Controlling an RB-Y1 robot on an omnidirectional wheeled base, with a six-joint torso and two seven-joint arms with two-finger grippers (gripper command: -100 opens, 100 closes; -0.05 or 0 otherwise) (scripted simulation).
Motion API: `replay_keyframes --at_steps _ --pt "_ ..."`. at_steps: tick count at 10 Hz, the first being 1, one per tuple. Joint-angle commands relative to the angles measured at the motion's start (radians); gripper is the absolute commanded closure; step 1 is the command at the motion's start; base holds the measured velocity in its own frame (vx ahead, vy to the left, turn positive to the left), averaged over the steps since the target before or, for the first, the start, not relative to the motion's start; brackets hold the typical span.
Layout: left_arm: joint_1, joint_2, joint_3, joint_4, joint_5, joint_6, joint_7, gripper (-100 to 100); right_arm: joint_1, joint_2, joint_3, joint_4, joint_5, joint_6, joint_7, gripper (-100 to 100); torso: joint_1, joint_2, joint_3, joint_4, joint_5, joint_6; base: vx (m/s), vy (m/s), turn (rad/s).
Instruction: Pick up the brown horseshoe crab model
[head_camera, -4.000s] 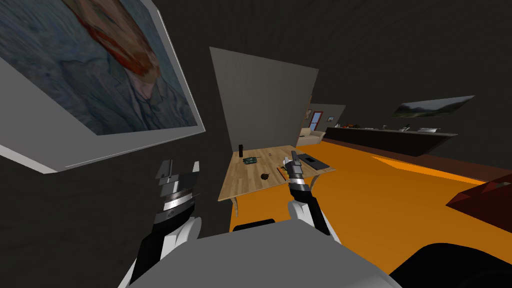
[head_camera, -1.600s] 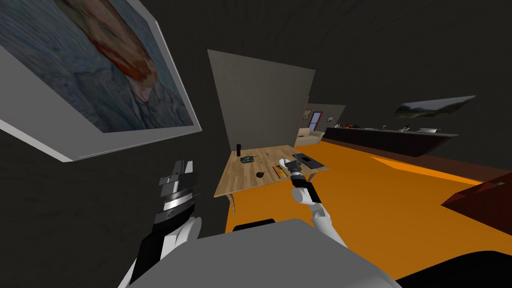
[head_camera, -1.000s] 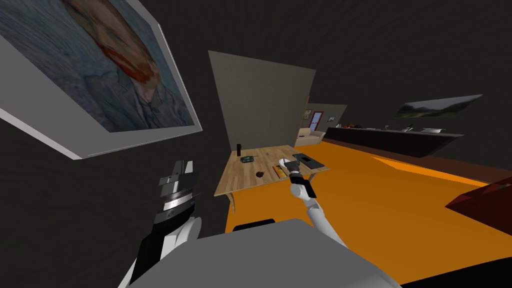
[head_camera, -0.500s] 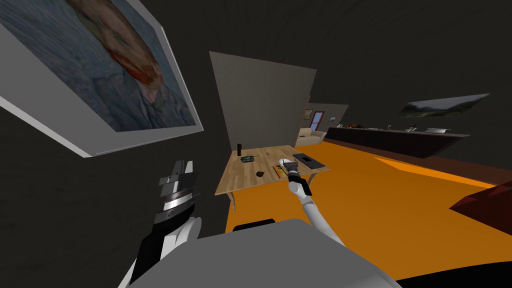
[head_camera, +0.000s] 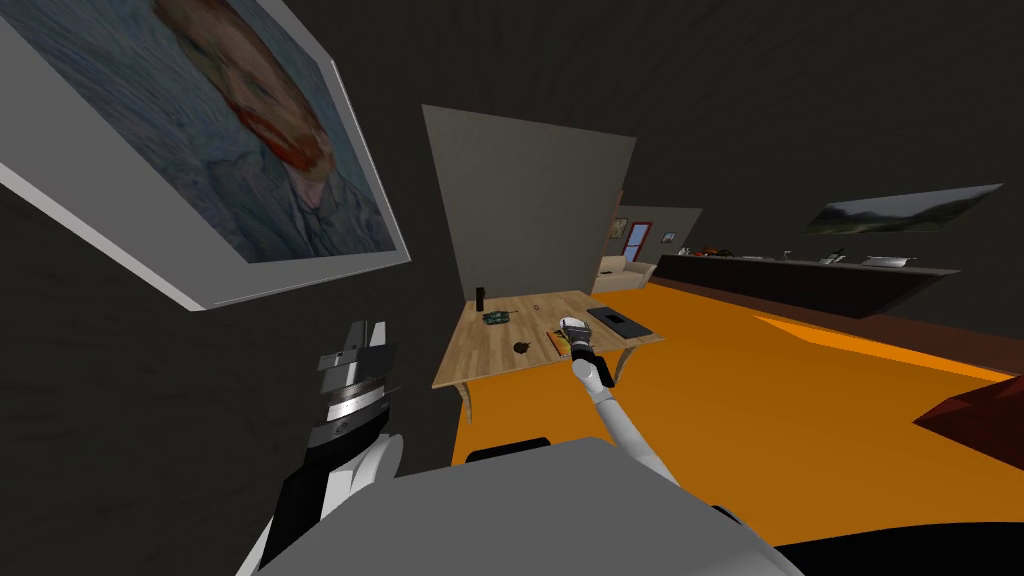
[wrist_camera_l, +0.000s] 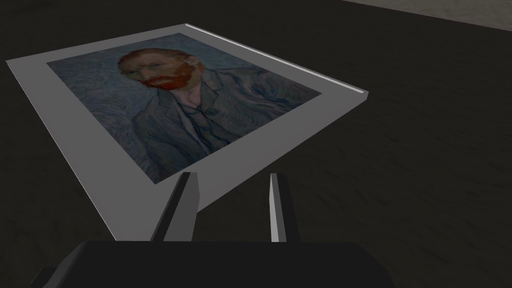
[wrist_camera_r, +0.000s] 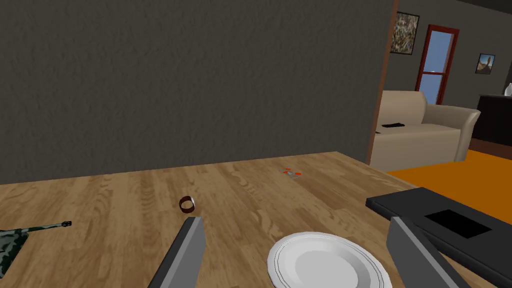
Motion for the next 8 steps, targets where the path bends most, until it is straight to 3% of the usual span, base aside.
replay_keyframes --at_steps 1,2,3,4,5,8 --pt "0.0 0.0 0.0 0.0 0.0 0.0 0.0 0 -0.023 -0.008 0.007 0.05 -0.043 -0.009 -0.041 -100 0.0 0.0 0.0 0.0 0.0 0.0 -0.006 0.012 0.017" --pt "0.0 0.0 0.0 0.0 0.0 0.0 0.0 0 -0.023 -0.008 0.007 0.057 -0.043 -0.009 -0.041 -100 0.0 0.0 0.0 0.0 0.0 0.0 -0.001 0.006 -0.002" --pt "0.0 0.0 0.0 0.0 0.0 0.0 0.0 0 -0.055 -0.003 0.016 0.085 -0.093 -0.018 -0.076 -100 -0.001 0.0 0.0 0.0 0.0 0.0 -0.002 0.011 0.029" --pt "0.0 0.0 0.0 0.0 0.0 0.0 0.0 0 -0.055 -0.003 0.016 0.114 -0.099 -0.018 -0.086 -100 0.0 0.0 0.0 0.0 0.0 0.0 -0.002 0.01 0.018" --pt "0.0 0.0 0.0 0.0 0.0 0.0 0.0 0 -0.087 0.004 0.027 0.146 -0.138 -0.028 -0.132 -100 0.0 0.0 0.0 0.0 0.0 0.0 -0.006 0.02 0.037" --pt "0.0 0.0 0.0 0.0 0.0 0.0 0.0 0 -0.118 0.011 0.038 0.223 -0.206 -0.038 -0.177 -100 0.001 0.0 0.0 0.0 0.0 0.0 0.0 0.02 0.025"
